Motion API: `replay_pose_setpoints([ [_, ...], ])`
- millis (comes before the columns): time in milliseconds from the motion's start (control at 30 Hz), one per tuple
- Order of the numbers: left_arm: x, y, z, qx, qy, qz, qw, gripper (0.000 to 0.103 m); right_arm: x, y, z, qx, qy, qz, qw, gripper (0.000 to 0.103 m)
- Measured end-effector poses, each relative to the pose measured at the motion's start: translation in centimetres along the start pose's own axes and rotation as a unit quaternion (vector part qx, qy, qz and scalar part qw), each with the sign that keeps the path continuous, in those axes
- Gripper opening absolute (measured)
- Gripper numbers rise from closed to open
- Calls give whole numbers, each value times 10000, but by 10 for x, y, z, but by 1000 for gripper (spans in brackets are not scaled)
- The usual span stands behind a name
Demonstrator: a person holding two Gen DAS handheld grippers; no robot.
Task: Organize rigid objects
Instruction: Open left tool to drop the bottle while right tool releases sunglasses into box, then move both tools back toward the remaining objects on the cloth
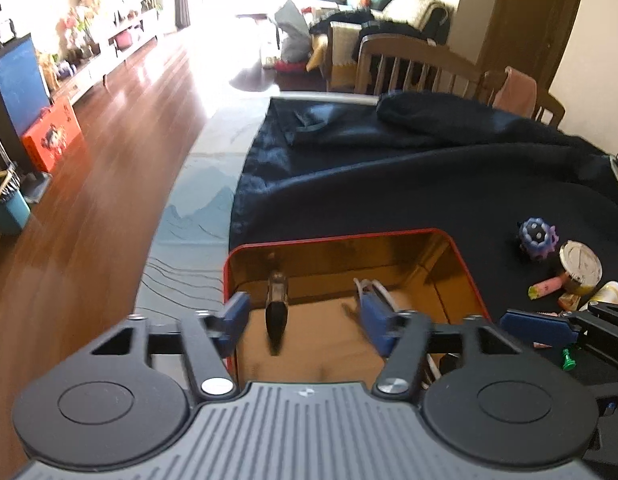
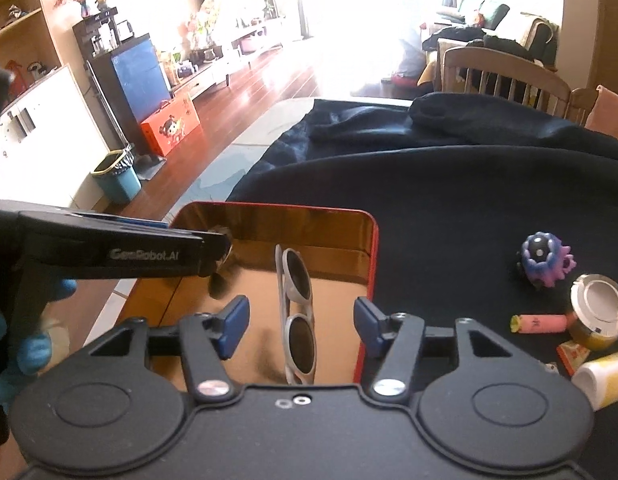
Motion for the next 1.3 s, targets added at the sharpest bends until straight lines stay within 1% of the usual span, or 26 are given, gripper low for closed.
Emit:
replay_pose_setpoints([
  [200,10,22,-10,94,-42,-153,9998,65,8,20,-4,-12,-66,-211,9998,64],
  [233,12,25,-12,90,-48,-173,9998,66,10,24,-6,-2,-85,-259,9996,67],
  [267,14,29,-14,93,-61,-211,9997,68,12,27,-6,1,-110,-299,9995,75],
  [300,16,32,-16,102,-79,-245,9996,69,13,31,-7,-13,-131,-358,9993,79],
  [400,21,41,-21,136,-110,-320,9993,71,18,45,-11,17,-129,-548,9984,86],
  [500,26,50,-28,161,-168,-391,9990,73,24,57,-16,31,-146,-685,9975,89],
  [567,29,56,-34,200,-217,-438,9986,78,28,64,-21,48,-171,-774,9968,93],
  [600,30,58,-37,221,-231,-457,9984,78,30,68,-24,67,-183,-829,9964,94],
  [800,36,69,-58,337,-364,-512,9975,79,46,91,-47,168,-243,-1047,9941,99],
  [900,41,72,-72,367,-421,-527,9970,82,54,99,-61,219,-300,-1133,9929,101],
  [1033,43,72,-90,478,-489,-530,9963,83,66,108,-82,349,-278,-1206,9917,102],
  [1100,44,71,-100,518,-550,-550,9956,83,70,110,-93,426,-249,-1213,9914,102],
  [1167,44,71,-110,553,-603,-604,9948,87,74,111,-106,497,-267,-1191,9913,102],
  [1300,44,65,-131,691,-697,-619,9932,89,79,109,-130,560,-393,-1097,9916,102],
])
Point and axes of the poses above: each gripper's, at about its wrist camera, not at the fingertips, and y roughly against the way its jaws point, z to its left, x to its underside, the point moved 2 cm from there along -y, roughly the way its jaws point, and after that the axes turned 15 degrees about z, right-handed, at the moved point
